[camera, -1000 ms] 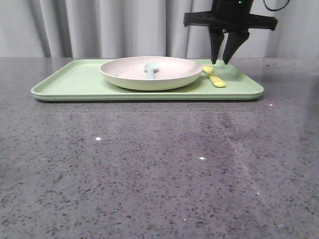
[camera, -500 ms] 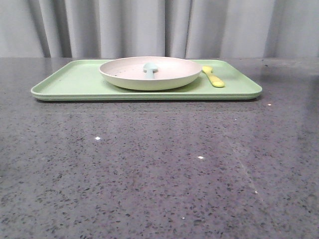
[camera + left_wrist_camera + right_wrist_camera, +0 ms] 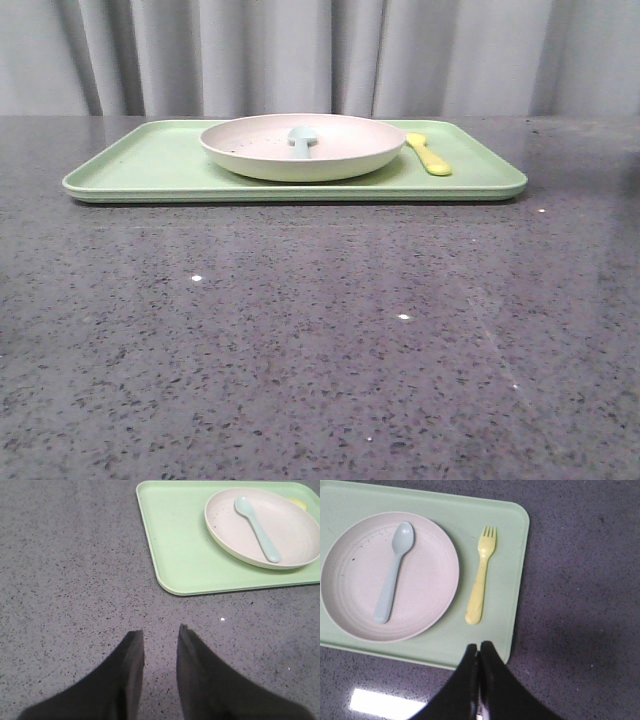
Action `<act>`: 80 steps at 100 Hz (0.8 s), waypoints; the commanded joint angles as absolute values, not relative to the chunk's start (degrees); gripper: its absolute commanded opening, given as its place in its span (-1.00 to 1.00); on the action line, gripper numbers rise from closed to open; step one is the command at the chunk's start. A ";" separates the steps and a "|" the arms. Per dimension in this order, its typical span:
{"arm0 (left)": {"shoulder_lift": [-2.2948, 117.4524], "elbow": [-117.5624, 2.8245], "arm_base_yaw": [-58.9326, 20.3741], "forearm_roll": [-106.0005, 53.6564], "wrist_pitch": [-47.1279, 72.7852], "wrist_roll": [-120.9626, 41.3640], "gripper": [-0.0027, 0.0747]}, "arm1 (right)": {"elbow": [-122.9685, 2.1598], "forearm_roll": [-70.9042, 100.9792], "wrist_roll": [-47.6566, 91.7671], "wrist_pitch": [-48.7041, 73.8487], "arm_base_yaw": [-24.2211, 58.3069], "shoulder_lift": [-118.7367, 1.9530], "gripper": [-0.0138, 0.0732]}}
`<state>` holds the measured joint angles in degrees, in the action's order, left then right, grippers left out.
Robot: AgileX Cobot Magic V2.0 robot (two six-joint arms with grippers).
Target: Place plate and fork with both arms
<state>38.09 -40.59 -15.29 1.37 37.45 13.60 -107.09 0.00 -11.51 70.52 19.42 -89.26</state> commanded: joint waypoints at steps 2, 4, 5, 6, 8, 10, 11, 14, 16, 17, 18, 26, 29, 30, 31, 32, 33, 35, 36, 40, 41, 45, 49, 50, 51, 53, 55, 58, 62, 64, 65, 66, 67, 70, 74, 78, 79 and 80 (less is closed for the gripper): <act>37.01 -42.09 -15.12 1.60 32.56 13.89 -0.63 | -101.90 -0.97 -10.98 63.54 19.29 -81.69 -0.81; 36.82 -42.09 -15.12 1.60 32.56 13.89 -0.65 | -100.29 -0.97 -10.98 62.53 19.29 -80.58 -0.81; 36.56 -42.09 -15.12 1.60 32.56 13.89 -0.66 | -99.21 -0.97 -10.98 62.22 19.29 -80.21 -0.81; 36.47 -42.09 -15.12 1.60 32.56 13.89 -0.68 | -98.66 -0.97 -10.98 61.57 19.29 -79.83 -0.81; 36.14 -42.09 -15.12 1.60 32.56 13.89 -0.71 | -96.48 -0.97 -10.98 60.55 19.29 -78.33 -0.81; 36.03 -42.09 -15.12 1.60 32.56 13.89 -0.74 | -95.36 -0.97 -10.98 59.87 19.29 -77.59 -0.81; 35.86 -42.09 -15.12 1.60 32.56 13.89 -0.75 | -94.79 -0.97 -10.98 59.17 19.29 -76.86 -0.81; 35.48 -42.09 -15.12 1.60 32.56 13.89 -0.79 | -92.49 -0.97 -10.98 57.78 19.29 -75.39 -0.81; 35.18 -42.09 -15.12 1.60 32.56 13.89 -0.82 | -90.77 -0.97 -10.98 56.69 19.29 -74.26 -0.81; 35.02 -42.09 -15.12 1.60 32.56 13.89 -0.84 | -89.59 -0.97 -10.98 56.34 19.29 -73.88 -0.81; 34.91 -42.09 -15.12 1.60 32.56 13.89 -0.85 | -89.00 -0.97 -10.98 55.59 19.29 -73.12 -0.81; 33.66 -42.09 -15.12 1.60 32.56 13.89 -0.96 | -81.83 -0.97 -10.98 51.23 19.29 -68.96 -0.81; 33.23 -42.09 -15.12 1.60 32.56 13.89 -0.98 | -79.40 -0.97 -10.98 49.23 19.29 -67.42 -0.81; 33.01 -42.09 -15.12 1.60 32.56 13.89 -0.98 | -78.79 -0.97 -10.98 48.83 19.29 -66.65 -0.81; 32.90 -42.09 -15.12 1.60 32.56 13.89 -0.98 | -77.57 -0.97 -10.98 48.44 19.29 -66.27 -0.81; 32.78 -42.09 -15.12 1.60 32.56 13.89 -0.98 | -76.97 -0.97 -10.98 47.58 19.29 -65.49 -0.81; 32.55 -42.09 -15.12 1.60 32.56 13.89 -0.98 | -75.76 -0.97 -10.98 47.14 19.29 -65.09 -0.81; 32.23 -42.09 -15.12 1.60 32.56 13.89 -0.98 | -74.53 -0.97 -10.98 45.87 19.29 -63.86 -0.81; 31.98 -42.09 -15.12 1.60 32.56 13.89 -0.98 | -73.30 -1.04 -10.98 44.98 19.29 -63.45 -0.81; 31.39 -42.09 -15.12 1.60 32.56 13.89 -0.98 | -69.63 -1.04 -10.98 42.61 19.29 -60.99 -0.81; 31.17 -42.09 -15.12 1.60 32.56 13.89 -0.98 | -69.02 -1.04 -10.98 41.71 19.29 -60.57 -0.81; 30.56 -42.09 -15.12 1.74 32.56 13.89 -0.98 | -65.46 -1.23 -10.98 39.53 19.29 -58.03 -0.81; 29.90 -42.09 -15.12 2.02 32.56 13.89 -0.98 | -62.57 -1.34 -10.98 37.09 19.29 -55.51 -0.81; 29.65 -42.09 -15.12 2.17 32.56 13.89 -0.98 | -61.46 -1.46 -10.98 36.36 19.29 -55.09 -0.81; 29.52 -42.09 -15.12 2.17 32.56 13.89 -0.98 | -60.36 -1.48 -10.98 35.63 19.29 -54.23 -0.81; 29.19 -42.09 -15.12 2.31 32.56 13.89 -0.98 | -59.28 -1.55 -10.98 34.97 19.29 -52.94 -0.81; 28.86 -42.06 -15.12 2.43 32.56 13.89 -0.98 | -57.71 -1.62 -10.98 33.97 19.29 -52.10 -0.81; 28.36 -41.82 -15.12 2.57 32.56 13.89 -0.98 | -55.69 -1.76 -10.98 32.70 19.29 -50.06 -0.81; 27.64 -41.58 -15.12 2.57 32.43 13.89 -0.98 | -52.77 -1.98 -10.98 31.03 19.29 -48.13 -0.81; 27.39 -41.32 -15.12 2.57 32.43 13.89 -0.98 | -51.41 -2.06 -10.98 30.31 19.29 -47.01 -0.81; 27.26 -41.15 -15.12 2.57 32.43 13.89 -0.98 | -50.97 -2.05 -10.98 30.07 19.29 -46.22 -0.81; 27.09 -41.06 -15.12 2.57 32.43 13.89 -0.98 | -50.12 -2.05 -10.98 29.90 19.29 -45.80 -0.81; 26.84 -40.90 -15.12 2.57 32.32 13.89 -0.98 | -49.70 -2.05 -10.98 29.54 19.29 -44.99 -0.81; 26.36 -40.49 -15.12 2.57 32.34 13.89 -0.98 | -48.08 -2.05 -10.98 28.91 19.29 -43.44 -0.81; 25.61 -39.82 -15.12 2.57 32.34 13.89 -0.98 | -45.82 -2.05 -10.98 28.24 19.29 -41.09 -0.81; 24.91 -39.19 -15.12 2.57 32.18 13.89 -0.98 | -43.70 -2.05 -10.98 27.91 19.29 -39.17 -0.81; 24.60 -38.92 -15.12 2.57 32.09 13.89 -0.98 | -43.37 -2.05 -10.98 27.92 19.29 -38.39 -0.81; 24.44 -38.77 -15.12 2.57 32.09 13.89 -0.98 | -42.73 -2.05 -10.98 27.92 19.29 -37.63 -0.81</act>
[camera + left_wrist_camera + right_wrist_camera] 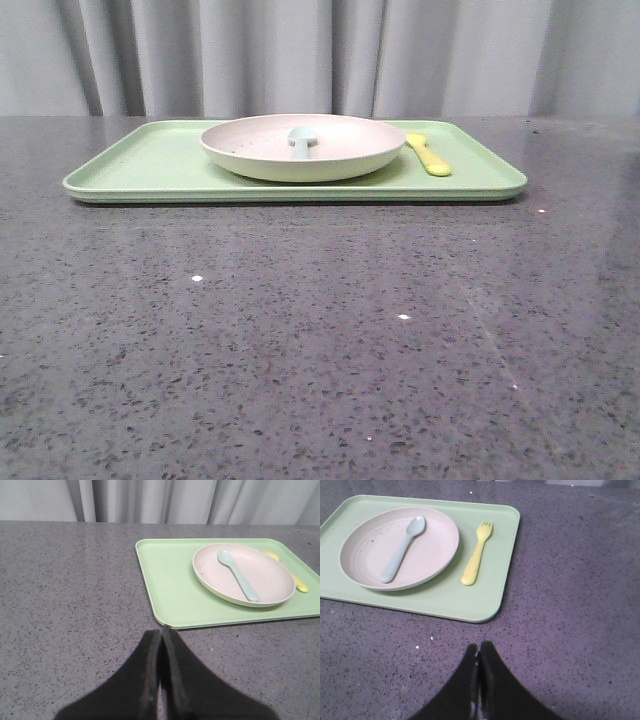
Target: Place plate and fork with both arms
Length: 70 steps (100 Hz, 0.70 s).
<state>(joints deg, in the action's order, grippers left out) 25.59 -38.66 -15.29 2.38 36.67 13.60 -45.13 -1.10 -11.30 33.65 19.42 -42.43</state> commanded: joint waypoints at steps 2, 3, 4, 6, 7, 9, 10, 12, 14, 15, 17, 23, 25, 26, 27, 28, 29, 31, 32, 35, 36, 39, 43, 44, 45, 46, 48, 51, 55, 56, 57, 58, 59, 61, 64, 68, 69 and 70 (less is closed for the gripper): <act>23.95 -38.31 -15.12 2.57 31.93 13.89 -0.98 | -41.81 -2.05 -10.98 27.99 19.29 -36.89 -0.81; 23.58 -38.16 -15.12 2.57 31.76 13.89 -0.98 | -41.51 -2.07 -10.98 27.99 19.29 -36.52 -0.81; 23.38 -37.86 -15.12 2.57 31.65 13.89 -0.98 | -41.21 -2.07 -10.98 27.99 19.29 -35.77 -0.81; 22.88 -37.34 -15.12 2.57 31.48 13.89 -0.98 | -40.31 -2.12 -10.98 27.99 19.29 -34.62 -0.81; 22.67 -37.17 -15.12 2.57 31.46 13.89 -0.98 | -39.74 -2.18 -10.98 27.99 19.29 -34.24 -0.81; 22.11 -36.70 -15.12 2.57 31.36 13.89 -0.98 | -38.91 -2.15 -10.98 27.99 19.29 -33.14 -0.81; 21.79 -36.54 -15.12 2.57 31.38 13.89 -0.98 | -38.63 -2.15 -10.98 27.99 19.29 -32.79 -0.81; 21.41 -36.09 -15.12 2.57 31.38 13.89 -0.98 | -37.88 -2.15 -10.98 27.99 19.29 -31.74 -0.81; 20.93 -35.65 -15.12 2.57 31.38 13.89 -0.98 | -37.16 -2.15 -10.98 27.99 19.29 -30.74 -0.81; 20.60 -35.36 -15.12 2.57 31.38 13.89 -0.98 | -36.94 -2.15 -10.98 27.99 19.29 -30.07 -0.81; 20.09 -35.09 -15.12 2.57 31.38 13.89 -0.98 | -36.28 -2.15 -10.98 27.99 19.29 -29.41 -0.81; 18.92 -33.94 -15.12 2.57 31.48 13.89 -0.98 | -34.63 -2.15 -10.98 27.94 19.29 -26.67 -0.81; 18.51 -33.61 -15.12 2.57 31.48 13.89 -0.98 | -34.29 -2.15 -10.98 27.94 19.29 -25.81 -0.81; 18.38 -33.59 -15.12 2.57 31.48 13.89 -0.98 | -33.99 -2.15 -10.98 27.94 19.29 -25.54 -0.81; 18.15 -33.34 -15.12 2.57 31.48 13.89 -0.98 | -33.70 -2.15 -10.98 27.94 19.29 -25.02 -0.81; 18.05 -33.25 -15.12 2.57 31.48 13.89 -0.98 | -33.57 -2.15 -10.98 27.94 19.29 -24.77 -0.81; 17.87 -33.07 -15.12 2.57 31.48 13.89 -0.98 | -33.45 -2.15 -10.98 27.94 19.29 -24.28 -0.81; 17.71 -32.96 -15.12 2.57 31.48 13.89 -0.98 | -33.10 -2.15 -10.98 27.94 19.29 -23.83 -0.81; 17.54 -32.82 -15.12 2.57 31.48 13.89 -0.98 | -33.00 -2.15 -10.98 27.94 19.29 -23.40 -0.81; 17.33 -32.56 -15.12 2.57 31.48 13.89 -0.98 | -32.55 -2.19 -10.98 27.98 19.29 -22.66 -0.81; 17.31 -32.55 -15.12 2.57 31.48 13.89 -0.98 | -32.48 -2.19 -10.98 27.98 19.29 -22.30 -0.81; 17.17 -32.40 -15.12 2.57 31.48 13.89 -0.98 | -32.31 -2.19 -10.98 28.05 19.29 -21.75 -0.81; 17.17 -32.31 -15.12 2.57 32.00 13.89 -0.98 | -32.25 -2.19 -10.98 28.37 19.29 -21.26 -0.81; 17.17 -32.31 -15.12 2.57 32.11 13.89 -0.98 | -32.25 -2.19 -10.98 28.43 19.29 -21.21 -0.81; 17.17 -32.31 -15.12 2.47 32.24 13.89 -0.98 | -32.25 -2.19 -10.98 28.50 19.29 -21.18 -0.81; 17.17 -32.31 -15.12 2.46 32.25 13.89 -0.98 | -32.25 -2.19 -10.98 28.60 19.29 -21.16 -0.81; 17.17 -32.31 -15.12 2.46 32.25 13.89 -0.98 | -32.25 -2.19 -10.98 28.68 19.29 -21.16 -0.81; 17.17 -32.31 -15.12 2.46 32.25 13.89 -0.98 | -32.25 -2.19 -10.98 28.75 19.29 -21.14 -0.81; 17.17 -32.31 -15.12 2.46 32.25 13.89 -0.98 | -32.25 -2.19 -10.98 28.67 19.29 -21.14 -0.81; 17.17 -32.31 -15.12 2.46 32.25 13.89 -0.98 | -32.25 -2.19 -10.98 28.67 19.29 -21.14 -0.81; 17.17 -32.31 -15.12 2.46 32.25 13.89 -0.98 | -32.25 -2.19 -10.98 28.67 19.29 -21.14 -0.81; 17.17 -32.31 -15.12 2.46 32.25 13.89 -0.98 | -32.25 -2.19 -10.98 28.67 19.29 -21.14 -0.81; 17.17 -32.31 -15.12 2.46 32.25 13.89 -0.98 | -32.25 -2.19 -10.98 28.67 19.29 -21.14 -0.81; 17.17 -32.31 -15.12 2.46 32.25 13.89 -0.98 | -32.25 -2.19 -10.98 28.67 19.29 -21.14 -0.81; 17.17 -32.31 -15.12 2.46 32.25 13.89 -0.98 | -32.25 -2.19 -10.98 28.67 19.29 -21.14 -0.81; 17.17 -32.31 -15.12 2.46 32.25 13.89 -0.98 | -32.25 -2.19 -10.98 28.67 19.29 -21.14 -0.81; 17.17 -32.31 -15.12 2.46 32.25 13.89 -0.98 | -32.25 -2.19 -10.98 28.67 19.29 -21.14 -0.81; 17.17 -32.31 -15.12 2.46 32.25 13.89 -0.98 | -32.25 -2.19 -10.98 28.67 19.29 -21.14 -0.81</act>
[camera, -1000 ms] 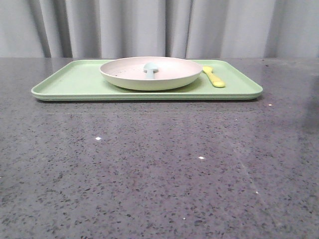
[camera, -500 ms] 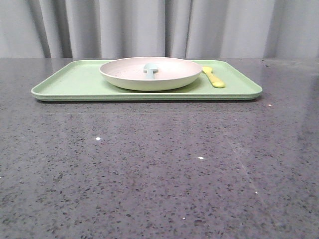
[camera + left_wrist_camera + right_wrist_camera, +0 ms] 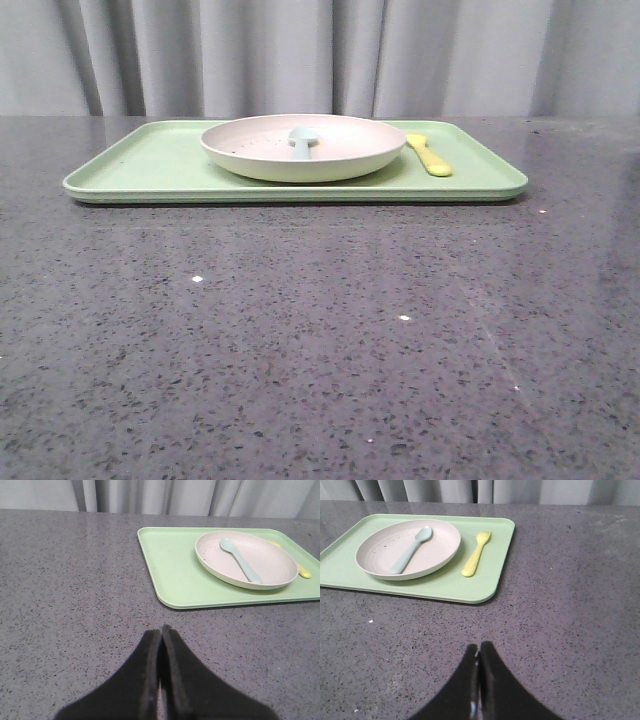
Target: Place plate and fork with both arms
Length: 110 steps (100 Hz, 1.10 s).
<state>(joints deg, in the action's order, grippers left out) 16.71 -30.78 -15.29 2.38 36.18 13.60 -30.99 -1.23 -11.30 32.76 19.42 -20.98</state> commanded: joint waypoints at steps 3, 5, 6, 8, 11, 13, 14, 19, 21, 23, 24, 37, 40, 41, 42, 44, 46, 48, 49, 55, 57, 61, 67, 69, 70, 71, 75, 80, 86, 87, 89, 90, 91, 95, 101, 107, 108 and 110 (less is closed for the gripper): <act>17.17 -32.31 -15.12 2.46 32.25 13.89 -0.98 | -32.25 -2.19 -10.98 28.67 19.29 -21.14 -0.81; 17.17 -32.31 -15.12 2.46 32.25 13.89 -0.98 | -32.25 -2.19 -10.98 28.67 19.29 -21.14 -0.81; 17.17 -32.31 -15.12 2.46 32.25 13.89 -0.98 | -32.25 -2.19 -10.98 28.67 19.29 -21.14 -0.81; 17.17 -32.31 -15.12 2.46 32.25 13.89 -0.98 | -32.25 -2.19 -10.98 28.67 19.29 -21.14 -0.81; 17.17 -32.31 -15.12 2.46 32.25 13.89 -0.98 | -32.25 -2.19 -10.98 28.67 19.29 -21.14 -0.81; 17.17 -32.31 -15.12 2.46 32.25 13.89 -0.98 | -32.25 -2.19 -10.98 28.67 19.29 -21.14 -0.81; 17.17 -32.31 -15.12 2.46 32.25 13.89 -0.98 | -32.25 -2.19 -10.98 28.67 19.29 -21.14 -0.81; 17.17 -32.31 -15.12 2.46 32.25 13.89 -0.98 | -32.25 -2.19 -10.98 28.67 19.29 -21.14 -0.81; 17.17 -32.31 -15.12 2.46 32.25 13.89 -0.98 | -32.25 -2.19 -10.98 28.67 19.29 -21.14 -0.81; 17.17 -32.31 -15.12 2.46 32.25 13.89 -0.98 | -32.25 -2.19 -10.98 28.67 19.29 -21.14 -0.81; 17.17 -32.31 -15.12 2.46 32.25 13.89 -0.98 | -32.25 -2.19 -10.98 28.67 19.29 -21.14 -0.81; 17.17 -32.31 -15.12 2.46 32.25 13.89 -0.98 | -32.25 -2.19 -10.98 28.67 19.29 -21.14 -0.81; 17.17 -32.31 -15.12 2.46 32.25 13.89 -0.98 | -32.25 -2.19 -10.98 28.67 19.29 -21.14 -0.81; 17.17 -32.31 -15.12 2.46 32.25 13.89 -0.98 | -32.25 -2.19 -10.98 28.67 19.29 -21.14 -0.81; 17.17 -32.31 -15.12 2.46 32.25 13.89 -0.98 | -32.25 -2.19 -10.98 28.67 19.29 -21.14 -0.81; 17.17 -32.31 -15.12 2.46 32.25 13.89 -0.98 | -32.25 -2.19 -10.98 28.67 19.29 -21.14 -0.81; 17.17 -32.31 -15.12 2.46 32.25 13.89 -0.98 | -32.25 -2.19 -10.98 28.67 19.29 -21.14 -0.81; 17.17 -32.31 -15.12 2.46 32.25 13.89 -0.98 | -32.25 -2.19 -10.98 28.67 19.29 -21.14 -0.81; 17.17 -32.31 -15.12 2.46 32.25 13.89 -0.98 | -32.25 -2.19 -10.98 28.67 19.29 -21.14 -0.81; 17.17 -32.31 -15.12 2.46 32.25 13.89 -0.98 | -32.25 -2.19 -10.98 28.67 19.29 -21.14 -0.81; 17.17 -32.31 -15.12 2.46 32.25 13.89 -0.98 | -32.25 -2.19 -10.98 28.67 19.29 -21.14 -0.81; 17.17 -32.31 -15.12 3.19 32.10 13.89 -0.98 | -32.25 -2.19 -10.98 28.67 19.29 -21.14 -0.81; 17.17 -32.31 -15.12 4.11 31.67 13.89 -0.98 | -32.25 -2.19 -10.98 28.67 19.29 -21.14 -0.81; 17.17 -32.31 -15.12 4.09 31.35 13.89 -0.98 | -32.25 -2.19 -10.98 28.67 19.29 -21.14 -0.81; 17.17 -32.27 -15.12 4.09 31.23 13.89 -0.98 | -32.25 -2.19 -10.98 28.67 19.29 -21.14 -0.81; 17.17 -32.18 -15.12 4.09 30.94 13.89 -0.98 | -32.25 -2.19 -10.98 28.67 19.29 -21.14 -0.81; 17.17 -31.66 -15.12 4.09 29.71 13.89 -0.98 | -32.25 -2.19 -10.98 28.67 19.29 -21.14 -0.81; 17.17 -30.52 -14.89 4.40 26.45 13.89 -0.98 | -32.25 -2.19 -10.98 28.67 19.29 -21.14 -0.81; 17.17 -28.35 -14.09 5.37 21.15 13.89 -0.98 | -32.25 -2.19 -10.98 28.67 19.29 -21.14 -0.81; 17.17 -28.07 -13.82 5.50 19.62 13.89 -0.98 | -32.25 -2.19 -10.98 28.67 19.29 -21.14 -0.81; 17.17 -27.22 -13.51 5.84 18.01 13.89 -0.98 | -32.25 -2.19 -10.98 28.67 19.29 -21.14 -0.81; 17.17 -26.63 -13.19 5.95 16.46 13.79 -0.98 | -32.25 -2.19 -10.98 28.67 19.29 -21.14 -0.81; 17.17 -26.34 -13.01 6.30 15.70 13.78 -0.98 | -32.25 -2.19 -10.98 28.67 19.29 -21.14 -0.81; 16.97 -24.71 -11.91 7.21 11.53 13.54 -0.98 | -32.25 -2.19 -10.98 28.67 19.29 -21.14 -0.81; 16.39 -22.85 -10.12 7.81 8.06 13.03 -0.98 | -32.25 -2.19 -10.98 28.67 19.29 -21.14 -0.81; 15.31 -21.26 -8.62 7.95 7.60 11.83 -0.98 | -32.25 -2.19 -10.98 28.67 19.29 -21.14 -0.81; 15.21 -21.10 -8.24 7.95 7.60 11.27 -0.98 | -32.25 -2.19 -10.98 28.67 19.29 -21.14 -0.81; 14.85 -20.65 -7.90 7.95 7.60 10.42 -0.98 | -32.25 -2.19 -10.98 28.67 19.29 -21.14 -0.81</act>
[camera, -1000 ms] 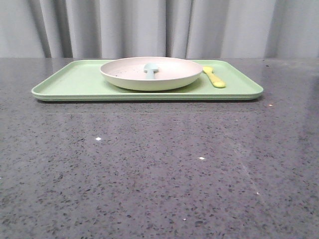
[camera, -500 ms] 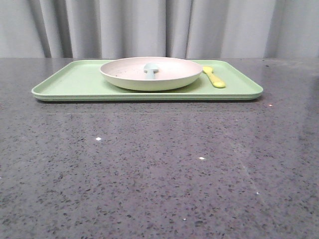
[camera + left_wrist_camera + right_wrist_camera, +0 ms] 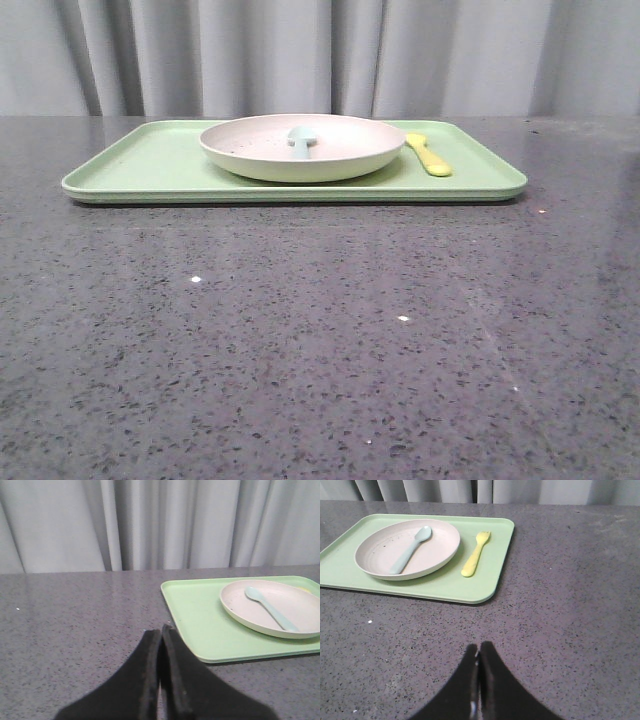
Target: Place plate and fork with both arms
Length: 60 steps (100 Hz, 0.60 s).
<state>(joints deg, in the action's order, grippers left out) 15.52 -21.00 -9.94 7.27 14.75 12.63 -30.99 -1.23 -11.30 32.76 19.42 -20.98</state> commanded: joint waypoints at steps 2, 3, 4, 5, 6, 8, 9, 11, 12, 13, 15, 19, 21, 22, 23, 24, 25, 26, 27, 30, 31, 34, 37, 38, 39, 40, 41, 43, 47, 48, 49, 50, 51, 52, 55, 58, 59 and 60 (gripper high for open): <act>14.47 -20.17 -7.37 7.84 7.60 10.00 -0.98 | -32.25 -2.19 -10.98 28.67 19.29 -21.14 -0.81; 14.21 -19.84 -7.02 7.84 7.60 9.67 -0.98 | -32.25 -2.19 -10.98 28.67 19.29 -21.14 -0.81; 14.07 -19.69 -6.85 7.70 7.60 9.52 -0.98 | -32.25 -2.19 -10.98 28.67 19.29 -21.14 -0.81; 13.93 -19.53 -6.51 7.45 7.60 9.15 -0.98 | -32.25 -2.19 -10.98 28.67 19.29 -21.14 -0.81; 13.61 -19.19 -6.34 7.30 7.60 8.97 -0.98 | -32.25 -2.19 -10.98 28.67 19.29 -21.14 -0.81; 13.15 -18.69 -5.82 6.82 7.60 8.44 -0.98 | -32.25 -2.19 -10.98 28.67 19.29 -21.14 -0.81; 13.02 -18.52 -5.65 6.42 7.60 8.25 -0.98 | -32.25 -2.19 -10.98 28.67 19.29 -21.14 -0.81; 12.54 -17.97 -5.13 6.07 7.60 7.72 -0.98 | -32.25 -2.19 -10.98 28.67 19.29 -21.14 -0.81; 12.39 -17.79 -4.77 5.74 7.60 7.37 -0.98 | -32.25 -2.19 -10.98 28.67 19.29 -21.14 -0.81; 12.10 -17.40 -4.60 5.51 7.47 7.18 -0.98 | -32.25 -2.19 -10.98 28.67 19.29 -21.14 -0.81; 11.66 -16.81 -4.05 4.87 7.47 6.75 -0.98 | -32.25 -2.19 -10.98 28.67 19.29 -21.14 -0.81; 10.87 -15.60 -2.91 3.97 7.47 6.11 -0.98 | -32.25 -2.19 -10.98 28.67 19.29 -21.14 -0.81; 10.35 -15.18 -2.52 3.59 7.32 5.93 -0.98 | -32.25 -2.19 -10.98 28.67 19.29 -21.14 -0.81; 9.99 -14.73 -2.14 3.46 7.23 5.96 -0.98 | -32.25 -2.19 -10.98 28.67 19.29 -21.14 -0.81; 9.82 -14.50 -1.95 3.20 7.04 5.96 -0.98 | -32.25 -2.19 -10.98 28.67 19.29 -21.14 -0.81; 9.47 -14.01 -1.58 3.04 6.78 5.96 -0.98 | -32.25 -2.19 -10.98 28.67 19.29 -21.14 -0.81; 9.29 -13.77 -1.40 2.84 6.59 5.96 -0.98 | -32.25 -2.19 -10.98 28.67 19.29 -21.14 -0.81; 9.10 -13.23 -1.05 2.48 6.18 5.96 -0.98 | -32.25 -2.19 -10.98 28.67 19.29 -21.14 -0.81; 8.75 -12.95 -0.88 2.32 5.97 5.96 -0.98 | -32.25 -2.19 -10.98 28.67 19.29 -21.14 -0.81; 8.07 -11.80 -0.23 1.70 4.74 5.96 -0.98 | -32.25 -2.19 -10.98 28.67 19.29 -21.14 -0.81; 7.72 -11.22 0.05 1.55 4.13 5.88 -0.98 | -32.25 -2.19 -10.98 28.67 19.29 -21.14 -0.81; 7.08 -10.09 0.57 0.92 3.11 5.72 -0.98 | -32.25 -2.19 -10.98 28.67 19.29 -21.14 -0.81; 6.39 -9.01 1.02 0.69 2.37 5.73 -0.98 | -32.25 -2.19 -10.98 28.67 19.29 -21.14 -0.81; 6.05 -8.50 1.21 0.69 2.09 5.73 -0.98 | -32.25 -2.19 -10.98 28.67 19.29 -21.14 -0.81; 5.89 -8.25 1.23 0.69 1.97 5.73 -0.98 | -32.25 -2.19 -10.98 28.67 19.29 -21.14 -0.81; 5.70 -7.77 1.37 0.69 1.84 5.73 -0.98 | -32.25 -2.19 -10.98 28.67 19.29 -21.14 -0.81; 5.33 -7.53 1.54 0.69 1.72 5.73 -0.98 | -32.25 -2.19 -10.98 28.67 19.29 -21.14 -0.81; 4.80 -6.85 1.71 0.69 1.54 5.73 -0.98 | -32.25 -2.19 -10.98 28.67 19.29 -21.14 -0.81; 3.81 -5.83 2.07 0.69 1.54 5.73 -0.98 | -32.25 -2.19 -10.98 28.67 19.29 -21.14 -0.81; 3.40 -5.43 2.05 0.69 1.54 5.73 -0.98 | -32.25 -2.19 -10.98 28.67 19.29 -21.14 -0.81; 3.19 -5.24 2.05 0.69 1.54 5.73 -0.98 | -32.25 -2.19 -10.98 28.67 19.29 -21.14 -0.81; 2.79 -4.87 2.05 0.69 1.44 5.73 -0.98 | -32.25 -2.19 -10.98 28.67 19.29 -21.14 -0.81; 2.61 -4.70 2.05 0.69 1.45 5.73 -0.98 | -32.25 -2.19 -10.98 28.67 19.29 -21.14 -0.81; 2.21 -4.32 2.05 0.69 1.45 5.73 -0.98 | -32.25 -2.19 -10.98 28.67 19.29 -21.14 -0.81; 1.49 -3.62 2.05 0.69 1.45 5.73 -0.98 | -32.25 -2.19 -10.98 28.67 19.29 -21.14 -0.81; 0.79 -2.89 2.05 0.69 1.45 5.73 -0.98 | -32.25 -2.19 -10.98 28.67 19.29 -21.14 -0.81; 0.47 -2.52 2.05 0.69 1.32 5.73 -0.98 | -32.25 -2.19 -10.98 28.67 19.29 -21.14 -0.81; 0.31 -2.33 2.05 0.69 1.32 5.73 -0.98 | -32.25 -2.19 -10.98 28.67 19.29 -21.14 -0.81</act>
<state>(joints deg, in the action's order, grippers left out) 1.62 -2.70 1.87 1.21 6.90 5.83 -30.99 -1.35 -11.30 32.76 19.42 -20.98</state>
